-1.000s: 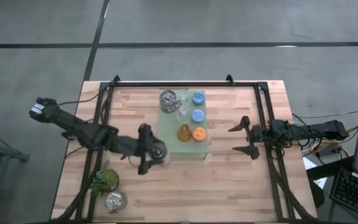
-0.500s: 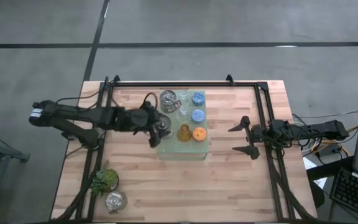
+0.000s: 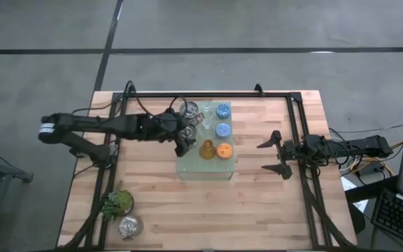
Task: Pick & Place candle stick holders
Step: Put the green scented candle on the shelf aligned with the other brown scented candle
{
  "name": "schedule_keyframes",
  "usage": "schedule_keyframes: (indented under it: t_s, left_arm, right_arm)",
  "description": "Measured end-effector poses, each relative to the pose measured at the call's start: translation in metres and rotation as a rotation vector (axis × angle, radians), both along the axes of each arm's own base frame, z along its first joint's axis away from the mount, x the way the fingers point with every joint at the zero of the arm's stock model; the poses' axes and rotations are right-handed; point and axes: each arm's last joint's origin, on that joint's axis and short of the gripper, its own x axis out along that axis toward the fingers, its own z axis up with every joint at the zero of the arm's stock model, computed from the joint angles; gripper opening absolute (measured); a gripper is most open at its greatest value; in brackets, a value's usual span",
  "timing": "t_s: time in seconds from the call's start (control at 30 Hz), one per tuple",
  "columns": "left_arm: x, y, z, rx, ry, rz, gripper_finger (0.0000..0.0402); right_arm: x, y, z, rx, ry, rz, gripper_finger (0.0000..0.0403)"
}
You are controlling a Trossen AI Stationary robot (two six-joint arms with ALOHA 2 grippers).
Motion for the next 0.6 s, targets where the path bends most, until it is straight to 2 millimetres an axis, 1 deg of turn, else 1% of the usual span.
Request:
schedule_keyframes:
  t_s: [0.27, 0.6]
  left_arm:
    - [0.0059, 0.0016, -0.0044, 0.017, 0.010, 0.027, 0.0360]
    - [0.0059, 0.0019, -0.0074, 0.024, 0.016, 0.035, 0.0360]
  right_arm:
    - [0.0000, 0.0000, 0.0000, 0.000, 0.000, 0.000, 0.0391]
    - [0.0000, 0.0000, 0.0000, 0.000, 0.000, 0.001, 0.0391]
